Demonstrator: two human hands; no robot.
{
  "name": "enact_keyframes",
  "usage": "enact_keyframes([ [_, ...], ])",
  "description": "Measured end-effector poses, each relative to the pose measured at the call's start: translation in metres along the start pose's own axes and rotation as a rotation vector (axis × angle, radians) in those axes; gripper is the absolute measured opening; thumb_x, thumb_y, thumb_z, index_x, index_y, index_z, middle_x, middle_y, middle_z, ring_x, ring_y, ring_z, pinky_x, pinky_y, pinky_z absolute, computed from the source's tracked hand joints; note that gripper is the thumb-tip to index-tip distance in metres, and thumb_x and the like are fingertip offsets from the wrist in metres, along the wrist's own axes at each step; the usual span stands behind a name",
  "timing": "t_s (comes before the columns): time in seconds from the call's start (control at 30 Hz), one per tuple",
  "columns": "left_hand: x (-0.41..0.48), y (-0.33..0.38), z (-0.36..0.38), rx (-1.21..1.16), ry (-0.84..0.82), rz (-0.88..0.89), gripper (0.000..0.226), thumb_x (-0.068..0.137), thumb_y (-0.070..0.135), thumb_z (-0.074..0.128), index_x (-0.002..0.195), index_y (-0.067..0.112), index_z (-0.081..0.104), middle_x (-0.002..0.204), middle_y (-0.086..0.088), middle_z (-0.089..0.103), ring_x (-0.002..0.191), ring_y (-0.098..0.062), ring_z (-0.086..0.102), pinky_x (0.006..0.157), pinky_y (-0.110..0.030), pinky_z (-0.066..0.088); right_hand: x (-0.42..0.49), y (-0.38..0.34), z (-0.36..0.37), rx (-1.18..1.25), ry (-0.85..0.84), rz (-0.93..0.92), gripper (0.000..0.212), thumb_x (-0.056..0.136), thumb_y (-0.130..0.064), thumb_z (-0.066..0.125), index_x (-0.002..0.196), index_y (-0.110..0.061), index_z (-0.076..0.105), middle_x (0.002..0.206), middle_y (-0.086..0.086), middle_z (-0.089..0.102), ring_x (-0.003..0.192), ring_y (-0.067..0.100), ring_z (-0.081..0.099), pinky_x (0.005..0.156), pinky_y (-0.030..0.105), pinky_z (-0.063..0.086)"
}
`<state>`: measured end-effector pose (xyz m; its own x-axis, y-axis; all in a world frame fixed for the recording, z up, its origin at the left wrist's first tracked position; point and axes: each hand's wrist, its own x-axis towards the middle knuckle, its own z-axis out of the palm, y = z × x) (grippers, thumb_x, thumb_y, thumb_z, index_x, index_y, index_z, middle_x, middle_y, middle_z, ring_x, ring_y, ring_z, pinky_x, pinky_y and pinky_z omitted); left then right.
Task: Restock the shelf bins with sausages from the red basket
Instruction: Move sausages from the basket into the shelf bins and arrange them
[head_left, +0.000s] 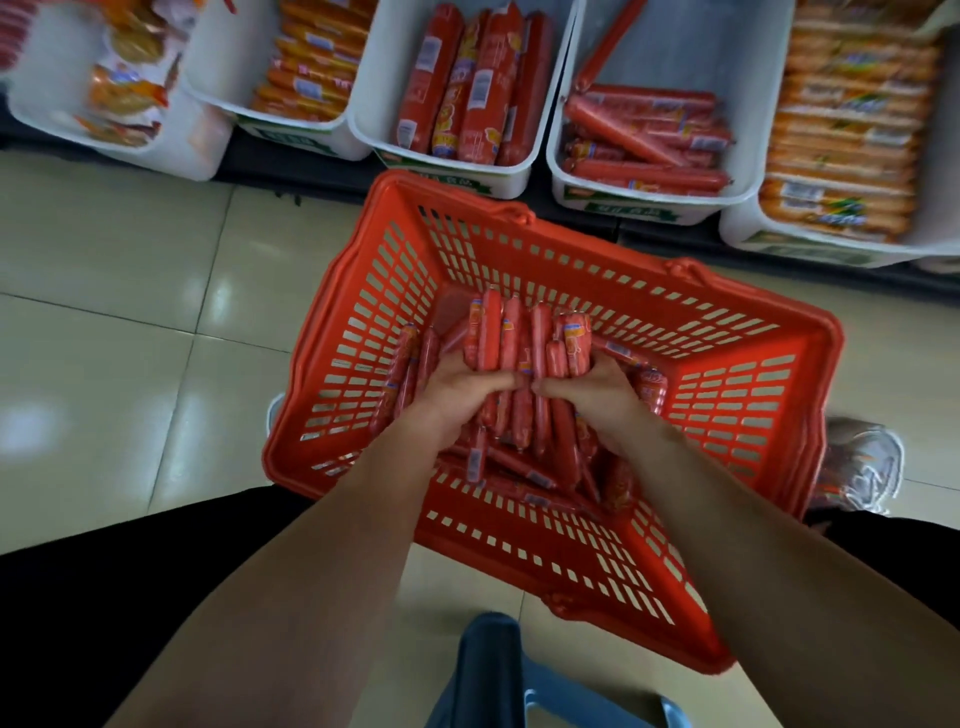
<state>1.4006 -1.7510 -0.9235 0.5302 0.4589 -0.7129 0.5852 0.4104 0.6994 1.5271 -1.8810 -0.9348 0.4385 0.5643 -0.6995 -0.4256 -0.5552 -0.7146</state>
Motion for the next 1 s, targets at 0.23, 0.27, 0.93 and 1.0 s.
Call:
enact_keyframes([
  [0.23, -0.039, 0.035, 0.028, -0.039, -0.015, 0.053, 0.032, 0.076, 0.0, 0.078, 0.094, 0.026, 0.074, 0.098, -0.004, 0.078, 0.092, -0.02, 0.075, 0.089, -0.038, 0.058, -0.036, -0.035, -0.024, -0.097, 0.056, -0.059, 0.029, 0.068, -0.001, 0.083, 0.091, -0.016, 0.073, 0.084, 0.002, 0.077, 0.08, 0.018, 0.075, 0.076, 0.033, 0.058],
  [0.27, -0.042, 0.04, 0.028, -0.028, -0.007, 0.053, 0.032, 0.075, 0.001, 0.079, 0.094, 0.026, 0.075, 0.098, -0.004, 0.078, 0.092, -0.021, 0.075, 0.09, -0.04, 0.057, -0.039, -0.041, -0.027, -0.121, 0.067, -0.066, 0.032, 0.064, -0.007, 0.086, 0.092, -0.016, 0.073, 0.086, 0.004, 0.077, 0.08, 0.02, 0.075, 0.077, 0.037, 0.06],
  [0.93, -0.041, 0.22, -0.03, 0.289, 0.197, 0.374, 0.04, 0.07, 0.014, 0.086, 0.105, 0.024, 0.069, 0.089, 0.006, 0.074, 0.082, -0.008, 0.07, 0.071, -0.023, 0.05, -0.022, -0.239, -0.112, -0.602, 0.384, -0.347, 0.052, 0.067, -0.021, 0.086, 0.109, -0.019, 0.056, 0.09, 0.001, 0.066, 0.079, 0.02, 0.065, 0.067, 0.028, 0.049],
  [1.0, -0.026, 0.226, -0.033, 0.23, 0.205, 0.366, 0.038, 0.072, 0.012, 0.085, 0.105, 0.024, 0.068, 0.089, 0.005, 0.074, 0.082, -0.01, 0.071, 0.071, -0.025, 0.052, 0.005, -0.247, -0.11, -0.616, 0.397, -0.373, 0.06, 0.067, -0.023, 0.087, 0.118, -0.018, 0.056, 0.096, 0.002, 0.066, 0.085, 0.021, 0.064, 0.072, 0.031, 0.05],
])
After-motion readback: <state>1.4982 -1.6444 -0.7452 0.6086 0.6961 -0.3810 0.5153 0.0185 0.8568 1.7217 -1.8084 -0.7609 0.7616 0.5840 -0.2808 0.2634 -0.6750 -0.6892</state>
